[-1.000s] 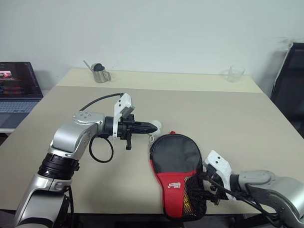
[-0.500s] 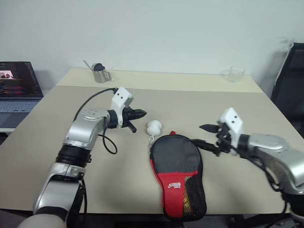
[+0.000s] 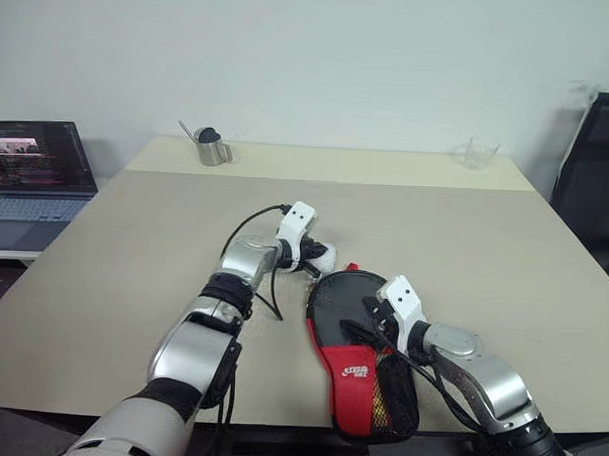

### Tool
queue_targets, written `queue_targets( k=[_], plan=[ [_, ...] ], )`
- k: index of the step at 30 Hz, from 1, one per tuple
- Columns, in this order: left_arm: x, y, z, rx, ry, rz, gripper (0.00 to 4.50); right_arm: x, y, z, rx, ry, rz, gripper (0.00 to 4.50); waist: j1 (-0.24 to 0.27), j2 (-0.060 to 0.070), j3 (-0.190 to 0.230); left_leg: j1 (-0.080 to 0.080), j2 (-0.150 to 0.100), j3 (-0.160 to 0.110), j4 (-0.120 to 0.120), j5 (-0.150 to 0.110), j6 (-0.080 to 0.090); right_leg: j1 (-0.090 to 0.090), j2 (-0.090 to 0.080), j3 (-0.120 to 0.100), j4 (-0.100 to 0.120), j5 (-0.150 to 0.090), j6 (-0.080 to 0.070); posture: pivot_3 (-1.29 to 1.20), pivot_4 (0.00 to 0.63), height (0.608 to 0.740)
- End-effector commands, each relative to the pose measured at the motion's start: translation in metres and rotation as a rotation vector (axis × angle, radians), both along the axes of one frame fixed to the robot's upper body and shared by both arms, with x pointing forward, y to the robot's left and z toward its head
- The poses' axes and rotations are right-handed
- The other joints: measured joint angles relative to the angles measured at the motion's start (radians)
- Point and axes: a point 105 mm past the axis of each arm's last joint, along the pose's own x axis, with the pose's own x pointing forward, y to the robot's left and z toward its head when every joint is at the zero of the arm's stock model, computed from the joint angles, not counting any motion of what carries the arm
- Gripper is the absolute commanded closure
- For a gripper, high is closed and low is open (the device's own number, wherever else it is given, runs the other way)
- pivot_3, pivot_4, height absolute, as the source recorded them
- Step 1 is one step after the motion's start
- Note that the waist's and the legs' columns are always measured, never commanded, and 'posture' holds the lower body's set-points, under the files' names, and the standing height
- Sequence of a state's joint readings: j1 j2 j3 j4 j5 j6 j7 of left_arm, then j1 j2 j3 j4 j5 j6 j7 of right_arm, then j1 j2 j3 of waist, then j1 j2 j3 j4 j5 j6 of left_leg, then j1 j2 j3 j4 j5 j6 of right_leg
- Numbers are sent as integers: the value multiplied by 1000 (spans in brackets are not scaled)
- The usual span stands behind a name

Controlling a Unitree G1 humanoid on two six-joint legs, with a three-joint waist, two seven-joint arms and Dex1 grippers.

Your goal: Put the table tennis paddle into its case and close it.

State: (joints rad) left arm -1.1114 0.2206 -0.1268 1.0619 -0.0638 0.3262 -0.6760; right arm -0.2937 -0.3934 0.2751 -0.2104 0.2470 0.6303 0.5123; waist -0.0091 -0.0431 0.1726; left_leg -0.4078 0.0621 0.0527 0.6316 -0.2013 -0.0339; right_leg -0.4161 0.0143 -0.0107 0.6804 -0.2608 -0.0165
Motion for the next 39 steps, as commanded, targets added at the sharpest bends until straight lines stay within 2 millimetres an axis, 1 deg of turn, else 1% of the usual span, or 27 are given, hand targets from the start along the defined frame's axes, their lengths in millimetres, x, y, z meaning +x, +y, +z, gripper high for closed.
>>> queue_targets(
  k=[1,2,4,5,6,8,11,15,17,18,19,20,22,23,25,26,28,30,32,34,37,39],
  plan=[
    [-2,3,-9,16,23,-13,4500,-11,6,-14,3,106,44,793,-1,0,0,4,0,0,-1,0,0,4,0,0,0,0,0,0,150,740],
    [0,4,-5,2,14,-3,4500,-11,9,-11,12,100,68,793,-1,0,0,9,0,0,-1,0,0,8,0,0,-1,0,0,0,150,740],
    [3,14,2,-39,6,22,4500,-9,18,-9,6,87,101,793,-4,0,0,11,1,0,-2,0,0,10,0,0,-1,0,0,0,150,740],
    [3,18,6,-45,-2,26,4109,-8,20,-10,-2,84,112,741,-9,0,0,11,1,-1,-2,0,0,10,0,0,-1,0,0,0,150,740],
    [2,20,10,-47,-5,6,3934,-7,22,-10,-5,81,121,741,-15,0,0,10,1,-1,-1,0,0,10,0,0,0,0,0,0,150,740],
    [1,27,20,-61,-20,-3,3346,-2,24,-8,-1,75,131,741,-22,0,0,10,1,-1,-2,0,0,9,0,0,-1,0,0,0,150,740],
    [-2,38,33,-100,-33,2,2191,3,25,-9,-6,69,142,741,-24,0,0,8,1,0,-3,0,0,8,0,1,-1,-1,-1,0,150,740],
    [-10,43,51,-175,-33,-14,755,7,26,-9,-2,64,139,741,-23,0,0,7,1,1,-3,0,-1,6,0,1,-1,-1,-2,0,150,740],
    [-12,36,64,-293,5,-11,39,7,27,-9,1,65,143,741,-23,0,0,7,1,0,-3,0,-1,6,0,1,-1,-1,-2,0,150,740],
    [-14,31,73,-374,35,-10,12,7,28,-9,2,67,145,741,-23,0,0,7,1,0,-3,0,-1,6,-1,1,-1,-1,-2,0,150,740],
    [-16,28,76,-408,53,-17,12,7,29,-9,3,69,146,741,-22,0,0,7,1,0,-3,0,-1,6,-1,1,0,-1,-2,0,150,740],
    [-16,26,76,-402,56,-14,12,7,29,-9,4,70,146,741,-22,0,0,7,1,0,-2,0,-1,7,-1,1,0,-1,-1,0,150,740],
    [-13,30,63,-352,75,41,12,8,29,-9,10,76,141,741,-23,0,0,8,1,0,-2,0,-1,7,-1,1,0,-1,-1,0,150,740],
    [-12,33,51,-304,87,72,12,8,30,-10,13,80,139,741,-23,0,0,8,1,0,-2,0,-1,7,-1,1,0,-1,-1,0,150,740],
    [-11,35,37,-246,102,100,12,7,31,-10,14,83,139,741,-24,0,0,8,1,0,-3,0,-1,7,-1,2,0,-1,-1,0,150,740],
    [-11,34,28,-189,100,107,12,7,32,-10,11,80,142,741,-24,0,0,8,2,0,-3,0,-1,7,-1,2,0,-1,-1,0,150,740],
    [-9,33,18,-141,94,126,12,6,32,-10,2,75,148,741,-24,0,0,9,2,0,-4,0,-1,7,-1,2,0,-1,-2,0,150,740],
    [-10,26,13,-103,88,108,12,5,33,-10,-8,71,155,741,-23,0,0,9,2,0,-3,0,-1,7,-1,2,0,-1,-2,0,150,740],
    [-14,16,2,-97,115,83,12,4,33,-10,-9,71,156,741,-22,0,0,8,2,0,-3,0,-1,7,-1,2,0,-1,-2,0,150,740],
    [-15,11,-7,-110,148,89,12,3,33,-10,-10,70,154,741,-22,0,0,8,1,1,-3,0,-1,7,-2,2,-1,-1,-2,0,150,740],
    [-17,0,-14,-167,195,102,12,5,32,-10,-16,63,138,741,-22,-1,0,8,1,1,-3,0,-1,7,-2,2,-1,-1,-2,0,150,740],
    [-16,-1,-19,-157,193,125,12,7,30,-9,-21,54,120,741,-21,-1,0,8,1,0,-3,0,-1,7,-2,1,-1,-1,-2,0,150,740]
  ],
)
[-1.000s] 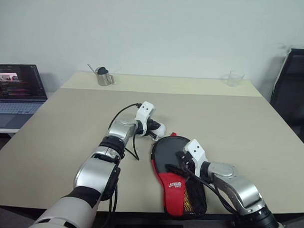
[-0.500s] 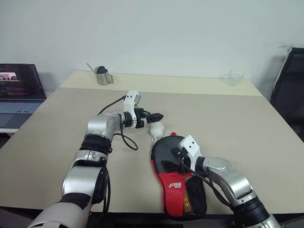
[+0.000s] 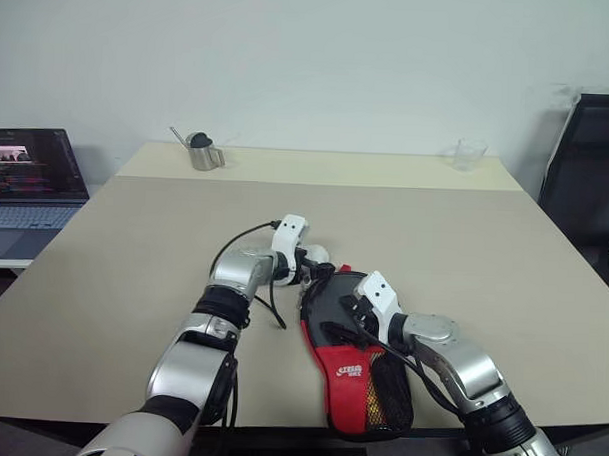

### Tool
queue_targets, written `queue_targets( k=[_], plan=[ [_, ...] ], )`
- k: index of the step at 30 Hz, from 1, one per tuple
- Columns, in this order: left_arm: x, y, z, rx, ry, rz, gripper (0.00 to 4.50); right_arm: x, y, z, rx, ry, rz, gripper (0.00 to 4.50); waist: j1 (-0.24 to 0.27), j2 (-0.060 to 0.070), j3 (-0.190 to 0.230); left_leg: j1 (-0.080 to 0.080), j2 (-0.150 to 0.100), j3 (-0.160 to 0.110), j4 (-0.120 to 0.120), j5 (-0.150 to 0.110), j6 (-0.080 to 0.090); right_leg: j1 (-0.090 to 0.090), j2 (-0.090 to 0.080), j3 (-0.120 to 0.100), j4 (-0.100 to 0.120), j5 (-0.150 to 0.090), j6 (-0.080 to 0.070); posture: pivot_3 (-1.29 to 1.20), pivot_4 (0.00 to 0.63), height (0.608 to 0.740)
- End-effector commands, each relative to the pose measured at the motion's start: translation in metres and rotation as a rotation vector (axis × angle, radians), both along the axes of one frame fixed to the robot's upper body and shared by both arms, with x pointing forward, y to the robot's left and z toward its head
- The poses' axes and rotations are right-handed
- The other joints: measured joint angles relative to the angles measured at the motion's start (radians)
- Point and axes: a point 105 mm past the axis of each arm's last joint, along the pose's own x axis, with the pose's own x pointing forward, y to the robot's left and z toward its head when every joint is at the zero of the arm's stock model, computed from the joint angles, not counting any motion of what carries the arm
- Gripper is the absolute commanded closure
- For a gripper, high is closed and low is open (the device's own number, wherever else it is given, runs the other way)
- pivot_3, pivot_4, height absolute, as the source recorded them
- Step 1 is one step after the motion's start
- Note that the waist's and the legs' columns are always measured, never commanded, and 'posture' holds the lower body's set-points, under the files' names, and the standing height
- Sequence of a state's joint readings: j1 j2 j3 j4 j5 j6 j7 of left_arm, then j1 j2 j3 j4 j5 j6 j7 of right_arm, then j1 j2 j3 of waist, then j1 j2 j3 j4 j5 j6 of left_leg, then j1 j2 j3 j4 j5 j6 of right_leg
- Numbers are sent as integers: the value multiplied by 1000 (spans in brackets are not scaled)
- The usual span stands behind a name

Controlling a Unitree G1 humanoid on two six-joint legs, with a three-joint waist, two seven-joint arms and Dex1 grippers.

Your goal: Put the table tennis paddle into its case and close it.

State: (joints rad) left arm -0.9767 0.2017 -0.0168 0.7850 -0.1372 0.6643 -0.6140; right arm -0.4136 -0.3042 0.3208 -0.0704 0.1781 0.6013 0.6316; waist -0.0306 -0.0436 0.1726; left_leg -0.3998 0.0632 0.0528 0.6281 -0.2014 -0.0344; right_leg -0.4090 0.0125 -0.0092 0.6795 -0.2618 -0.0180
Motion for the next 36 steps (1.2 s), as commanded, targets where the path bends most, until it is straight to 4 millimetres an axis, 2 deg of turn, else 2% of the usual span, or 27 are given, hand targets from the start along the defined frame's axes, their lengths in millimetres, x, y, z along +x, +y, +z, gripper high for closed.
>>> queue_targets(
  k=[1,2,5,7,13,15,16,20,25,31,36],
  plan=[
    [1,-6,-6,-4,4,21,12,-1,-4,-10,-28,36,-28,741,1,0,0,0,0,0,0,0,0,0,0,0,0,0,0,0,150,740],
    [1,-6,-7,1,-2,21,12,0,-5,-9,-28,33,-36,741,1,0,0,0,0,0,0,0,0,0,0,0,0,0,0,0,150,740],
    [5,-7,-3,64,-87,-19,584,1,-6,-8,-27,29,-46,741,1,0,0,1,0,0,1,0,0,1,-1,0,0,0,0,0,150,740],
    [6,-8,-2,134,-136,-57,1290,2,-6,-8,-28,30,-48,741,1,0,0,1,0,0,1,0,0,1,-1,0,0,0,1,0,150,740],
    [19,-15,20,189,-238,-114,3454,6,-8,-8,-41,22,-69,741,3,0,0,0,-1,0,0,0,0,1,0,-1,-1,0,1,0,150,740],
    [21,-19,25,230,-270,-144,4046,6,-8,-8,-36,26,-78,741,2,0,0,0,-1,0,0,0,0,1,0,-1,-2,0,1,0,150,740],
    [22,-22,29,245,-289,-165,4180,6,-8,-8,-34,29,-82,741,2,0,0,-1,-1,0,0,0,0,1,0,-1,-2,0,1,0,150,740],
    [27,-35,44,350,-376,-228,4232,6,-6,-9,-32,35,-83,741,2,-1,1,-2,-1,0,0,0,0,-1,1,-1,-3,0,1,0,150,740],
    [28,-55,53,424,-444,-256,4232,6,-4,-7,-35,32,-79,741,2,-1,1,-3,-1,0,-1,0,0,-1,1,-1,-4,0,1,0,150,740],
    [24,-76,41,473,-468,-257,4232,6,-5,-7,-38,40,-90,741,1,-1,1,-3,-1,0,-1,0,0,-1,1,-1,-4,0,1,0,150,740],
    [26,-81,38,552,-516,-221,4232,4,-5,-7,-53,37,-79,741,1,-1,1,-3,-1,0,-1,0,0,-2,0,-1,-4,0,1,0,150,740]
  ],
)
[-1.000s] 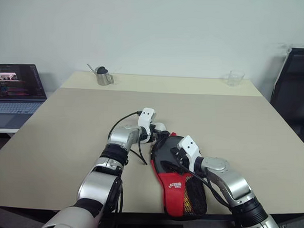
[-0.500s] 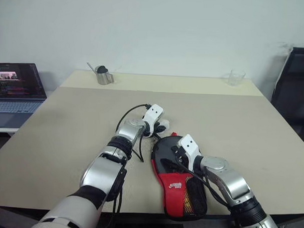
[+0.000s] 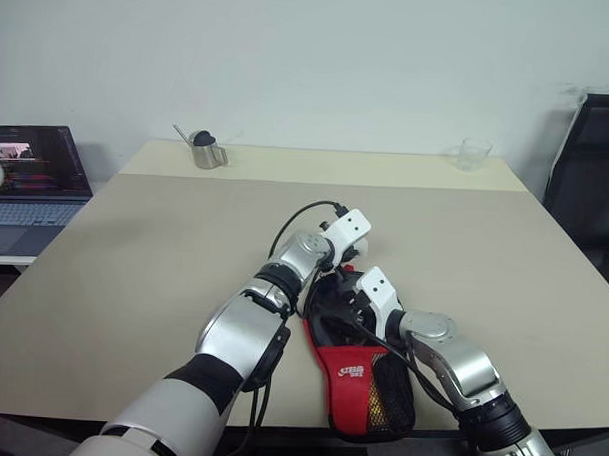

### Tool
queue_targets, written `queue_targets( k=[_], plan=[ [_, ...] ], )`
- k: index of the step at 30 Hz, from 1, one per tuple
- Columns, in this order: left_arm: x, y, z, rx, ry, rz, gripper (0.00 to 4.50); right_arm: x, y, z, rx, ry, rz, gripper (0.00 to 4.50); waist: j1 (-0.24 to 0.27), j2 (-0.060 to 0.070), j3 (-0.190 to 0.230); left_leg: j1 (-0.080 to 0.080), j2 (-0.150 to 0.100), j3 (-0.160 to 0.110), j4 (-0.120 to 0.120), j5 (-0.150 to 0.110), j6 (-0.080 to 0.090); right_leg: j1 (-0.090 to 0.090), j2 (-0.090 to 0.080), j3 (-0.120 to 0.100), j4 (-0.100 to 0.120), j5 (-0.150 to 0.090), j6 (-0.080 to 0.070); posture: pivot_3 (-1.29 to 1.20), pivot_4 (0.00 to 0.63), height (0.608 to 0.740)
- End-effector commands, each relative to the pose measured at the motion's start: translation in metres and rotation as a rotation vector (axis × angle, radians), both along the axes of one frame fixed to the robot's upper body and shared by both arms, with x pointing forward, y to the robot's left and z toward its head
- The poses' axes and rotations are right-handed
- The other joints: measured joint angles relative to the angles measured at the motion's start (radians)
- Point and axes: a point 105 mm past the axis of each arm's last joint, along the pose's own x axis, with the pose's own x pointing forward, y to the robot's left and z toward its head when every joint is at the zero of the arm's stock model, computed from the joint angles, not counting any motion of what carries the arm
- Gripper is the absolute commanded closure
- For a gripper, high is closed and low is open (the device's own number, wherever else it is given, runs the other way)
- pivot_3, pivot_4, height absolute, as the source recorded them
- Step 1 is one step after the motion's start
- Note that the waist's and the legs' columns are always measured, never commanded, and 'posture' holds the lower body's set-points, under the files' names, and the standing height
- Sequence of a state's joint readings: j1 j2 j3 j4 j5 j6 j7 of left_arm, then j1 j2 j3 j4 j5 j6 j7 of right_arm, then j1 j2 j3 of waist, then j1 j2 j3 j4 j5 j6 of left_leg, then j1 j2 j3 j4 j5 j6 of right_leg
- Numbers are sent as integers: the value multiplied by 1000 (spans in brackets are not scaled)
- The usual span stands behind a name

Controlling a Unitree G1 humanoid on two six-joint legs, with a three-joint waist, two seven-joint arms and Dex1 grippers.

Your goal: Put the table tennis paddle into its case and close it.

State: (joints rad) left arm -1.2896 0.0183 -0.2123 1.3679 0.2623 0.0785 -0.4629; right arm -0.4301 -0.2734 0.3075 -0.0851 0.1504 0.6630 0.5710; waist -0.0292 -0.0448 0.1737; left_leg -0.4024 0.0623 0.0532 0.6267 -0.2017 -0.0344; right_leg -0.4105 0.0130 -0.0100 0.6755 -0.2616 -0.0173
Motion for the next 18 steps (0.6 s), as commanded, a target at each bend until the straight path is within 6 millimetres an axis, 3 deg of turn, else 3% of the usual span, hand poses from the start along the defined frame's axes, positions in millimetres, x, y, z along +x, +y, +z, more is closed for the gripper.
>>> queue_targets(
  k=[1,8,18],
  plan=[
    [5,-12,23,41,-128,-9,4232,-3,-5,-11,-35,44,-10,741,0,0,0,0,0,0,0,0,0,0,0,0,0,0,0,0,150,740],
    [2,-28,22,86,-191,-20,4232,-9,-6,-12,-36,54,-15,741,2,0,0,-1,-1,0,0,0,0,0,0,0,-1,0,0,0,150,740],
    [-9,-65,38,49,-315,-91,4232,-13,-6,-11,-31,63,-33,741,4,0,0,-6,-1,-1,0,0,0,-4,0,-1,-2,0,0,0,150,740]
  ],
)
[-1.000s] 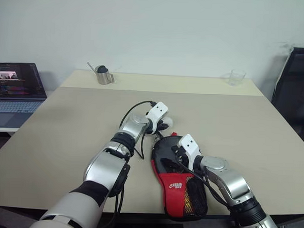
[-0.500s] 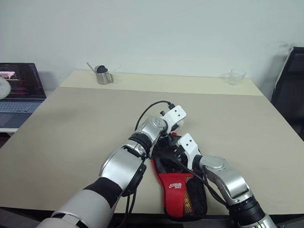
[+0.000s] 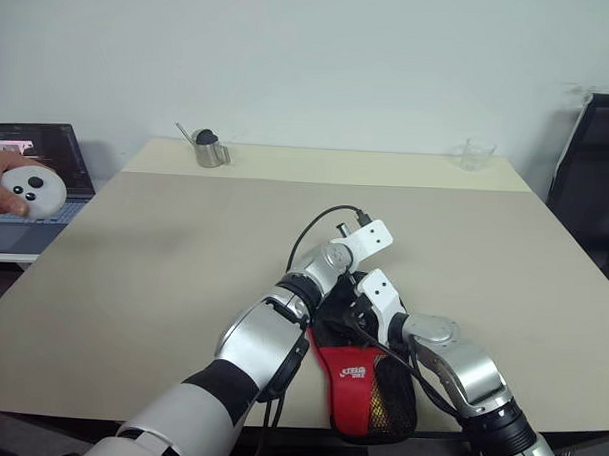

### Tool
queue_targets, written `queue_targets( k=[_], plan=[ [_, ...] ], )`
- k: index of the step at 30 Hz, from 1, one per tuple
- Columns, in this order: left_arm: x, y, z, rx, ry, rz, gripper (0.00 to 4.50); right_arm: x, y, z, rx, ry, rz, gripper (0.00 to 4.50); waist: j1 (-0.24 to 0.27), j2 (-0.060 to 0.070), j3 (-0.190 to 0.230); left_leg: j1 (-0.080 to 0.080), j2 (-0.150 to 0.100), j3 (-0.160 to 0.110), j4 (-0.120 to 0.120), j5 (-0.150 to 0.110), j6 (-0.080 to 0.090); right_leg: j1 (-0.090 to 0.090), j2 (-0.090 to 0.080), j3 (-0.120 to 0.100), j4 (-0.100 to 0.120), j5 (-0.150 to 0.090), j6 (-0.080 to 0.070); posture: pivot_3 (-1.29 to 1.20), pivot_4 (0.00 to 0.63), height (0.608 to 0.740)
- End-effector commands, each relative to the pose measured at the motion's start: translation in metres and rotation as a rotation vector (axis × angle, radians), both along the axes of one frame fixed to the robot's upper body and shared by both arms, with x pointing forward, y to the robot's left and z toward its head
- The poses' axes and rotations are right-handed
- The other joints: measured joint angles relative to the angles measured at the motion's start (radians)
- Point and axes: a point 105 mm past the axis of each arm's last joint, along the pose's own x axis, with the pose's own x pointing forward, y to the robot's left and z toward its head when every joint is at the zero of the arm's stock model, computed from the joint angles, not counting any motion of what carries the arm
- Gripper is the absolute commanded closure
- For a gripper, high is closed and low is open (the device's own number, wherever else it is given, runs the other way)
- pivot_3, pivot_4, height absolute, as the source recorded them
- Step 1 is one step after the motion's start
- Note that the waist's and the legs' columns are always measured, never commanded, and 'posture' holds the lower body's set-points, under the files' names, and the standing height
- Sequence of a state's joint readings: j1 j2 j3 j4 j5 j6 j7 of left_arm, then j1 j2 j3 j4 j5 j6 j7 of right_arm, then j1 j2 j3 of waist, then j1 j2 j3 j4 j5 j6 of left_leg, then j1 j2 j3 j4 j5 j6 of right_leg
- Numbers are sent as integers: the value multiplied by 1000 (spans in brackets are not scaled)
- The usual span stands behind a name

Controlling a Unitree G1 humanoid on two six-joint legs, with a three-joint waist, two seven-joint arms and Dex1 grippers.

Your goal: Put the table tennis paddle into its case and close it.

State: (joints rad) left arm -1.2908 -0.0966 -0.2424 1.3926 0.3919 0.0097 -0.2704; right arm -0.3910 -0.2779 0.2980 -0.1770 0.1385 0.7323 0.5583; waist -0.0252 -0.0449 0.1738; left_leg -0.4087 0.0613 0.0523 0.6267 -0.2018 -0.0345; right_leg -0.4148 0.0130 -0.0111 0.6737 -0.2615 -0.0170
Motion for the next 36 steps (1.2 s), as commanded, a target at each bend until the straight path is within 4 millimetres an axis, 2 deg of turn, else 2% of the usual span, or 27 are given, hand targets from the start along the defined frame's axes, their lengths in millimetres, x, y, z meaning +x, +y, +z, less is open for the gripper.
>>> queue_targets(
  k=[1,6,12,22,27,29,34,36],
  plan=[
    [-2,-29,41,-51,-151,-72,4232,-5,-2,-12,-20,56,-14,741,0,0,0,-1,0,0,0,0,0,-1,0,0,0,0,0,0,150,740],
    [-6,-43,49,-138,-216,-55,4232,-5,-3,-11,-12,62,-32,741,0,0,0,-7,0,0,1,0,0,-6,0,0,1,0,0,0,150,740],
    [-19,-61,38,-94,-224,-125,4232,-7,-4,-10,-12,67,-40,741,-1,0,0,-7,0,0,1,0,0,-7,0,0,1,0,0,0,150,740],
    [-45,-98,31,-58,-242,-254,4232,-8,0,-9,-2,74,-42,741,0,0,0,-7,-1,0,1,0,0,-6,0,0,1,0,0,0,150,740],
    [-48,-99,21,-56,-164,-264,4232,-7,0,-8,2,74,-46,741,0,0,0,-7,-1,0,1,0,0,-6,0,0,1,0,0,0,150,740],
    [-46,-95,20,-128,-103,-234,3525,-7,0,-8,4,75,-46,741,0,0,0,-7,-1,0,1,0,0,-6,0,0,1,0,0,0,150,740],
    [-38,-79,13,-85,-114,-208,1790,-5,1,-7,5,71,-35,741,-1,0,0,-6,-1,0,1,0,0,-6,0,0,2,0,0,0,150,740],
    [-35,-73,11,-127,-68,-198,1069,-3,2,-4,25,67,-32,741,-2,0,0,-6,-1,0,2,0,0,-6,0,0,2,0,0,0,150,740]
  ],
)
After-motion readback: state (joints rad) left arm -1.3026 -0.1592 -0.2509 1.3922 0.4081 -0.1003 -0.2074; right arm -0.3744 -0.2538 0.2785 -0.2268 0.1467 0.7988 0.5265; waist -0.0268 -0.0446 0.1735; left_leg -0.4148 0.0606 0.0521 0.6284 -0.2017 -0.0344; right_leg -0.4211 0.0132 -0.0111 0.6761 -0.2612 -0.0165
